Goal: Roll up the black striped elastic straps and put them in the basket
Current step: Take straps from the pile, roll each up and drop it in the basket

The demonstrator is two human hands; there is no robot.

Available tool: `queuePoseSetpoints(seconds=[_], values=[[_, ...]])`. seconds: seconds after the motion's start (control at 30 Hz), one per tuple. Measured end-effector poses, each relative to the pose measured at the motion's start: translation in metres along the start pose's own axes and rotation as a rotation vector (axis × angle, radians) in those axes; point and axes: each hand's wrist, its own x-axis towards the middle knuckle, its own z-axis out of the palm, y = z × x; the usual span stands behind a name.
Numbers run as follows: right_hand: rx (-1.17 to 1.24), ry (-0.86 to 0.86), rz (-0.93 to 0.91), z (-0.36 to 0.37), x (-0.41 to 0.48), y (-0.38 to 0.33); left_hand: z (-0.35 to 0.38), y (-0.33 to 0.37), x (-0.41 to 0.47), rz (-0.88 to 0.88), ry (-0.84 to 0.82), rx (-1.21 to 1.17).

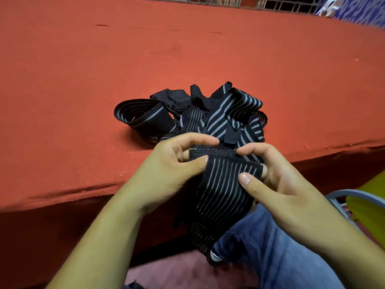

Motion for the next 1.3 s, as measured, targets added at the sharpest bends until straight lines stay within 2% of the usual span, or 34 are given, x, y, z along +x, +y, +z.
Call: queuePoseSetpoints(seconds=[0.07,0.2,0.4,0.63,0.8,1.0,1.17,1.3], values=[[-0.033,0.008,-0.034,0.001,0.002,0.0,0.002,0.0,0.001,0.005,0.019,-0.055],[0.024,0.158,-0.084,0.006,0.006,0.0,0.004,-0.003,0.002,0.036,0.033,-0.063],[0.01,0.281,-0.066,0.004,0.008,0.004,0.001,-0.006,0.003,0.052,-0.072,-0.011],[0.051,0.339,-0.033,0.0,0.01,0.011,0.006,-0.003,-0.002,0.058,-0.196,0.027],[0.061,0.388,-0.033,0.005,0.011,0.011,0.004,-0.008,-0.001,0.024,-0.154,0.006],[0.105,0.455,-0.013,0.011,0.011,0.009,0.007,-0.009,-0.001,0.016,-0.178,-0.061],[0.13,0.447,0.005,0.013,0.014,0.017,0.012,-0.007,0.0,0.105,-0.147,0.033],[0.086,0.485,-0.036,0.013,0.013,0.013,0.013,-0.01,0.004,0.142,-0.08,-0.027]])
